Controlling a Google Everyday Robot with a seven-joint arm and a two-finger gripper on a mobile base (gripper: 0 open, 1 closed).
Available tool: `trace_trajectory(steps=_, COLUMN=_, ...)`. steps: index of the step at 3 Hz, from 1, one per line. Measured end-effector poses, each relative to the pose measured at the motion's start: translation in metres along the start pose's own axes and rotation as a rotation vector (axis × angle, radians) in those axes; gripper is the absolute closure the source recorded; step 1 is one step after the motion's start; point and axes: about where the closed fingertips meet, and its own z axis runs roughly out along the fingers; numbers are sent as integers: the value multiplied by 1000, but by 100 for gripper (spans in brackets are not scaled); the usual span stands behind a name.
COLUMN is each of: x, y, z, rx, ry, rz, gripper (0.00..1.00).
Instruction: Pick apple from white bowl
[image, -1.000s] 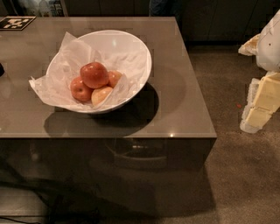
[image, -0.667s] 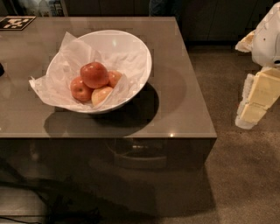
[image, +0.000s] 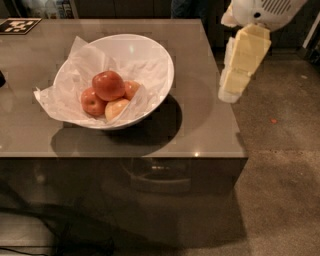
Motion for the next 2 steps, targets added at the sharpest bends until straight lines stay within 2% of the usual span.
trace_trajectory(steps=1, x=-61, y=-9, z=0, rx=-24, ry=-75, rz=-100, gripper=0)
trace_trajectory(steps=2, x=-81, y=-15, z=-1, rx=-1, ry=-110, rz=-122, gripper=0)
